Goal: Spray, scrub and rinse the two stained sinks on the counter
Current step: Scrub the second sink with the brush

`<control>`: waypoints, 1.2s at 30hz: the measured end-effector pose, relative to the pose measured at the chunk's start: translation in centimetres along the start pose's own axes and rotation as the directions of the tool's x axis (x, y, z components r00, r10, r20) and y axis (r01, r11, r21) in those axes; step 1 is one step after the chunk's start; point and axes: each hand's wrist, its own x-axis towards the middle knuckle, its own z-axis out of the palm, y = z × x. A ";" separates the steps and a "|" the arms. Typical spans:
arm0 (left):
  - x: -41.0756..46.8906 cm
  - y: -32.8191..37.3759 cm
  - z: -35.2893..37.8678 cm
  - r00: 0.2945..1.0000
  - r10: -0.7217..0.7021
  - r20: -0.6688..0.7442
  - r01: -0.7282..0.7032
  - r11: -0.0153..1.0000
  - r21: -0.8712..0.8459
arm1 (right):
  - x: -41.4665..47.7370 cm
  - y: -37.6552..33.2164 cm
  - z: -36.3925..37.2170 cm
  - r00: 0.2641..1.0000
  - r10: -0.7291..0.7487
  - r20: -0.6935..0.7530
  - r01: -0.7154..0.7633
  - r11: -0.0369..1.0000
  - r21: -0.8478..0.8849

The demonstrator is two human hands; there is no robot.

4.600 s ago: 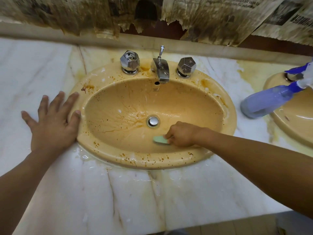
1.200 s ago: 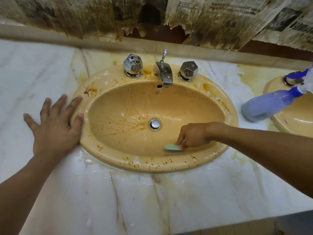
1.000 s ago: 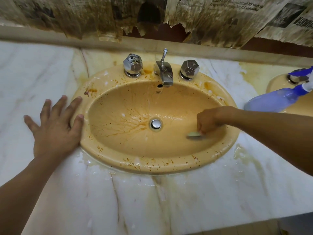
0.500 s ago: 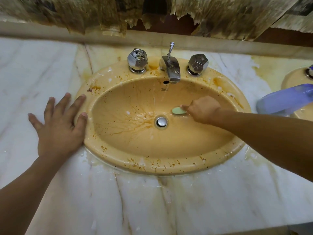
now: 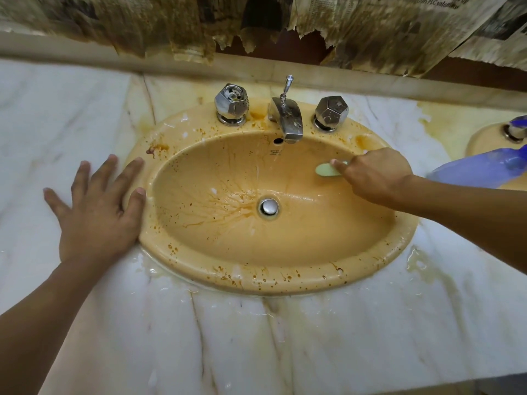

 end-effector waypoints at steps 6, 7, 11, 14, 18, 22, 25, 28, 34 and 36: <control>-0.1 -0.3 0.1 1.000 0.005 -0.009 -0.005 1.000 -0.013 | 0.8 0.1 -1.1 0.994 -0.101 -0.035 0.095 0.982 -0.162; -0.1 -0.3 0.2 1.000 0.004 -0.009 -0.004 1.000 -0.018 | 0.2 0.4 -1.1 0.992 -0.119 0.027 0.122 0.977 -0.177; 0.1 -0.4 0.3 1.000 0.002 -0.010 -0.002 1.000 -0.027 | 0.5 1.6 -2.5 0.998 -0.056 0.005 0.056 0.992 -0.113; 0.0 -0.5 0.3 1.000 0.011 -0.014 -0.011 0.999 -0.038 | 1.8 1.3 -2.9 0.988 -0.023 -0.150 0.005 0.993 -0.120; 0.3 -0.9 0.7 1.000 0.013 -0.019 -0.014 0.997 -0.073 | -1.7 2.6 -0.8 0.978 -0.049 0.203 0.067 0.994 -0.083; 0.8 -2.0 1.1 0.999 0.050 0.000 -0.050 0.994 -0.093 | -1.7 3.2 -1.1 0.978 0.012 0.207 -0.007 1.000 -0.029; 0.8 -2.3 1.3 0.998 0.058 -0.002 -0.058 0.996 -0.067 | -3.2 2.9 -1.0 0.982 -0.001 0.191 0.000 1.000 0.005; 1.0 -2.3 1.6 0.998 0.060 -0.008 -0.061 0.994 -0.092 | -7.0 3.0 -1.0 0.874 -0.129 0.469 0.028 0.976 0.217; 1.4 -3.0 2.1 0.998 0.059 0.015 -0.057 0.995 -0.084 | -4.5 3.4 -1.3 0.927 0.027 0.374 -0.083 0.988 0.133; 1.5 -3.0 2.1 0.998 0.064 0.007 -0.063 0.994 -0.084 | -5.1 2.0 -0.9 0.888 -0.072 0.454 -0.035 0.974 0.224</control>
